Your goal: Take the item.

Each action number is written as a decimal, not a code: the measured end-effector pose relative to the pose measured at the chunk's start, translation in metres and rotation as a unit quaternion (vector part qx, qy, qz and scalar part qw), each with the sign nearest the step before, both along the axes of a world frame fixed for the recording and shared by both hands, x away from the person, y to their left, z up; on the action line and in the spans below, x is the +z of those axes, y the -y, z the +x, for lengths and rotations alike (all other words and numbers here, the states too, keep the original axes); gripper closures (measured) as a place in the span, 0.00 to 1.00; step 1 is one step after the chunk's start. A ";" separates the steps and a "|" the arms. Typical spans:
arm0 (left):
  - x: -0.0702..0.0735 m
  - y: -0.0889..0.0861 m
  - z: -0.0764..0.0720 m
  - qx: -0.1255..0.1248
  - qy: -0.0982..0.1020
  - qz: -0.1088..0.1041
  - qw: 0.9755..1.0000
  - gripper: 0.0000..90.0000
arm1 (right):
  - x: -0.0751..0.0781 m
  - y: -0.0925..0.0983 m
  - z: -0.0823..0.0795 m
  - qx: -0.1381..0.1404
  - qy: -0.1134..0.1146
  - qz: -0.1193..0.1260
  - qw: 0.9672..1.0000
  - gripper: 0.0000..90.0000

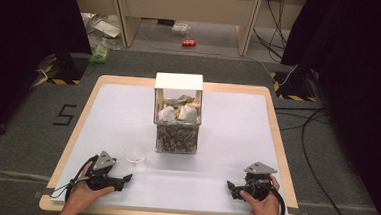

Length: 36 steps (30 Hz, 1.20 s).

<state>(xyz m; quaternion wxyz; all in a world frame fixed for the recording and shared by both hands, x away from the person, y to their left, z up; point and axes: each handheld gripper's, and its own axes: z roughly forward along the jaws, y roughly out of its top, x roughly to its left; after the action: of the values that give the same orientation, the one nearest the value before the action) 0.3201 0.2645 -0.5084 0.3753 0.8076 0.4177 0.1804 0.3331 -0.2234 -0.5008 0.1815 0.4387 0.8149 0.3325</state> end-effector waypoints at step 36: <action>0.039 -0.009 -0.009 -0.003 0.042 -0.048 0.998 0.21 | 0.000 0.000 0.000 0.001 0.001 0.000 1.000 0.01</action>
<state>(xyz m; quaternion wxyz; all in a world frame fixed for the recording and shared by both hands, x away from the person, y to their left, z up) 0.3109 0.2738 -0.4696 0.4309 0.7817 0.4076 0.1926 0.3333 -0.2236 -0.5010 0.1821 0.4378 0.8149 0.3333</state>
